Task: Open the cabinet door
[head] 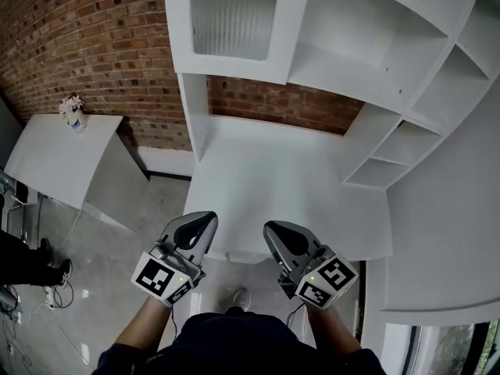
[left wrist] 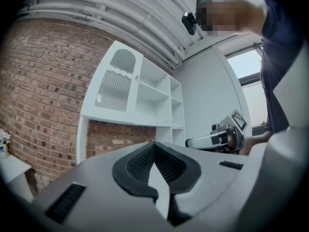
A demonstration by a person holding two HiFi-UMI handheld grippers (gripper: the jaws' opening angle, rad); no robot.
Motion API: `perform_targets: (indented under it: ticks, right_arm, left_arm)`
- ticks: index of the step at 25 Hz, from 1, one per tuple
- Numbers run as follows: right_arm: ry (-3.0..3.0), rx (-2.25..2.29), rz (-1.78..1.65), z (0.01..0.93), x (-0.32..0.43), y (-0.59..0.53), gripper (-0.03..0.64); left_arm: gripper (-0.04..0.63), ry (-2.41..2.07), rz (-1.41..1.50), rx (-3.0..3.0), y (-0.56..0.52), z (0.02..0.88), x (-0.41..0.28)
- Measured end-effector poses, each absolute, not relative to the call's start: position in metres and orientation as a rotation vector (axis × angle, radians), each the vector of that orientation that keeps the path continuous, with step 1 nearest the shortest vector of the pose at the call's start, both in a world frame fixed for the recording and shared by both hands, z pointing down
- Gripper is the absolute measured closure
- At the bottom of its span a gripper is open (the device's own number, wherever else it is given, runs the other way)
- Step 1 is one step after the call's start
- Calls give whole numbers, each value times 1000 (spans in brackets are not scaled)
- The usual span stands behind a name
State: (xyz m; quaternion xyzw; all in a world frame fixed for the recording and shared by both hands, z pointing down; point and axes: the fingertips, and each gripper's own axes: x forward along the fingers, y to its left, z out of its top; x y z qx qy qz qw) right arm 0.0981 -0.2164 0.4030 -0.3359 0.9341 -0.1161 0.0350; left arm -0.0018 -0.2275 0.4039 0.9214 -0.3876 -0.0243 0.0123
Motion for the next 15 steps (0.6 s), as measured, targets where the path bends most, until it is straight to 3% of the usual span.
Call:
perform_targets:
  ticks: [15]
  right_arm:
    - [2841,-961,-297,387,126,-269,591]
  left_arm:
    - [588,-1267,-10,2993,-281,377,26]
